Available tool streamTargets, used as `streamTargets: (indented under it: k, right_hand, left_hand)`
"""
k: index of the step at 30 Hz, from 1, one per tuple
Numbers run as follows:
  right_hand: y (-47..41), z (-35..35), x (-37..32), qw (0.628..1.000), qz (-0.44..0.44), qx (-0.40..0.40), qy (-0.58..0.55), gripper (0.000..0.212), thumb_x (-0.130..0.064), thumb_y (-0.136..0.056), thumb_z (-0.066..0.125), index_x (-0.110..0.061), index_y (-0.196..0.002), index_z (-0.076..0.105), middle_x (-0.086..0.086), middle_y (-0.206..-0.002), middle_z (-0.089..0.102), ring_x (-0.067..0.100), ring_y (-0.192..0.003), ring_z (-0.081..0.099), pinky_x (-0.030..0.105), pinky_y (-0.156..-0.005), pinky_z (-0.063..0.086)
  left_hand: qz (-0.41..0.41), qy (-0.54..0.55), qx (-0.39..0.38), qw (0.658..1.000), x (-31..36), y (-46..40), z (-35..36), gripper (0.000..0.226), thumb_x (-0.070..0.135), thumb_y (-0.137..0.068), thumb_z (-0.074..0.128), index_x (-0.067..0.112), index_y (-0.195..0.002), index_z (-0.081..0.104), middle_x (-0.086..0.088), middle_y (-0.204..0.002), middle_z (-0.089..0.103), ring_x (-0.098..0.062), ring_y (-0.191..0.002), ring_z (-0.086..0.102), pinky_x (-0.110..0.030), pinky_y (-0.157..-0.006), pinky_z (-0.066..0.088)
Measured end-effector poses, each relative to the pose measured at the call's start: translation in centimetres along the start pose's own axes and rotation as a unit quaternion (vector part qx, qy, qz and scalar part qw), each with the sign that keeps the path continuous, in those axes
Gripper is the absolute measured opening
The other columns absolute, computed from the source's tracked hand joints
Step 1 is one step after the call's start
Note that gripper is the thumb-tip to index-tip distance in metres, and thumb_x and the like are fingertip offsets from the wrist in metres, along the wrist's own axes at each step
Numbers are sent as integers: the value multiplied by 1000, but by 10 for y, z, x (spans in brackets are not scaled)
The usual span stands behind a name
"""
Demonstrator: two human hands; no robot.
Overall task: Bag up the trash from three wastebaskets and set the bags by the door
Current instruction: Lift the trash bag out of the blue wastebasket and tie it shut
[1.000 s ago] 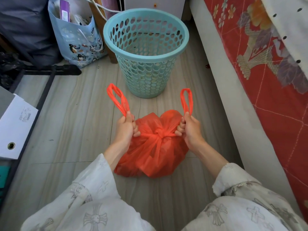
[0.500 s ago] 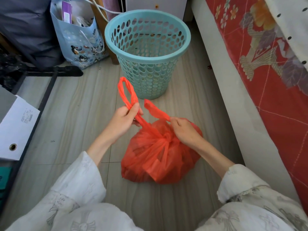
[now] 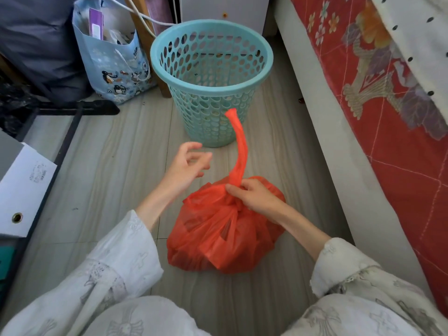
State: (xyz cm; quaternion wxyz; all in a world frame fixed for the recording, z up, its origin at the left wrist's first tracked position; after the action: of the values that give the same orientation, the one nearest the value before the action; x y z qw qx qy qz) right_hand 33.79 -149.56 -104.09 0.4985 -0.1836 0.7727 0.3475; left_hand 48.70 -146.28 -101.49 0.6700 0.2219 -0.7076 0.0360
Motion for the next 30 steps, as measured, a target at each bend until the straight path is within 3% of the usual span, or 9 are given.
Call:
streamTargets:
  k: [3, 6, 10, 13, 17, 23, 26, 28, 30]
  right_hand:
    - [1, -5, 1, 999, 30, 11, -30, 35, -16, -98, 42, -21, -63, 45, -14, -30, 42, -6, -28, 38, 9, -34, 30]
    - [-2, -6, 7, 997, 53, 44, -44, 41, -25, -97, 43, -17, -57, 45, -4, -44, 41, -1, -26, 34, 8, -33, 23]
    - [-6, -11, 13, 994, 52, 90, 15, 49, -29, -94, 49, -13, -47, 53, -7, -33, 48, -1, -27, 41, 12, -40, 30]
    - [-11, -24, 23, 987, 67, 113, 90, 49, -33, -93, 47, -13, -51, 63, -9, -28, 49, 0, -29, 43, 14, -43, 29]
    - [-18, -32, 36, 987, 101, 122, 30, 42, -32, -93, 48, -11, -60, 66, -10, -36, 58, 3, -42, 53, 26, -55, 40]
    - [-12, -31, 30, 984, 103, 92, -111, 40, -26, -95, 48, -15, -57, 54, -8, -33, 53, -2, -31, 45, 12, -37, 33]
    - [-9, -30, 35, 979, 94, 66, -170, 39, -29, -96, 46, -17, -59, 52, -9, -37, 50, 0, -35, 39, 12, -38, 27]
    - [-10, -31, 35, 979, 85, 48, -178, 40, -30, -96, 44, -18, -59, 51, -10, -38, 50, 0, -38, 38, 15, -42, 24]
    - [-10, -32, 34, 980, 78, 32, -183, 41, -29, -96, 43, -20, -57, 51, -10, -40, 50, 0, -39, 38, 19, -47, 22]
  left_hand:
    - [47, -128, -48, 990, -14, 11, 8, 40, 25, -80, 67, 19, -107, 38, -1, -93, 55, -8, -72, 51, -11, -65, 42]
    - [80, -336, -144, 927, -26, 22, 19, 54, 31, -77, 69, 20, -117, 35, 4, -101, 55, -14, -82, 56, -22, -75, 43]
    - [135, -468, -155, 860, -23, 23, 17, 28, 21, -89, 49, 16, -117, 46, -7, -116, 64, -29, -107, 58, -38, -87, 45]
    - [152, -348, -154, 912, -7, 23, 14, 12, 21, -90, 51, 14, -94, 60, -2, -90, 68, -13, -86, 62, -30, -77, 45]
    - [141, -153, -163, 964, 15, 33, 18, 17, 15, -89, 49, 25, -76, 55, 21, -56, 59, 12, -53, 49, -4, -55, 34]
    - [122, -138, -243, 952, 20, 43, 20, 9, 27, -79, 53, 30, -78, 61, 14, -71, 64, 6, -71, 54, -8, -70, 40]
    - [89, -4, -286, 954, 25, 42, 2, 28, 50, -74, 60, 28, -90, 67, 12, -80, 67, -3, -79, 58, -14, -75, 46]
    - [65, 148, -237, 958, 27, 28, -15, 59, 67, -75, 46, 15, -96, 66, 2, -86, 70, -12, -83, 61, -21, -75, 49]
    - [23, 191, -128, 973, 14, 14, -23, 61, 56, -87, 27, 10, -83, 67, 3, -79, 71, -10, -77, 63, -20, -70, 49]
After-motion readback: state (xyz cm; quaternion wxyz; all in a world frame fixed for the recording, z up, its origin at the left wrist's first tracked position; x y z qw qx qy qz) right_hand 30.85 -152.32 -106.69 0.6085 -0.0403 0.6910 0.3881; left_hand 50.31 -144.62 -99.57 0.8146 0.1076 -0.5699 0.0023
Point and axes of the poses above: each hand's wrist, its own y-axis away from the middle knuckle, its own z-axis out of the palm, x = y × z, the point moved 4 cm from there along -y, towards the middle knuckle
